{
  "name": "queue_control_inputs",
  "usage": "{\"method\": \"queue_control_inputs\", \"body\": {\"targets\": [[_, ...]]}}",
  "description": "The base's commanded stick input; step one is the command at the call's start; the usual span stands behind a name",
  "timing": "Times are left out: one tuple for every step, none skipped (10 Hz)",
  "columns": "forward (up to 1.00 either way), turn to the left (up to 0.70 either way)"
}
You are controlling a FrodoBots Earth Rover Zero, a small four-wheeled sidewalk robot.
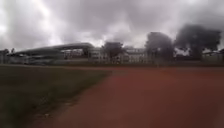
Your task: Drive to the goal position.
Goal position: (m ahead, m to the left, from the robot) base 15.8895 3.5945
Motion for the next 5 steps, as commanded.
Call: {"method": "queue_control_inputs", "body": {"targets": [[0.70, 0.00], [0.70, 0.00], [0.70, 0.00], [0.70, 0.00], [0.70, 0.00]]}}
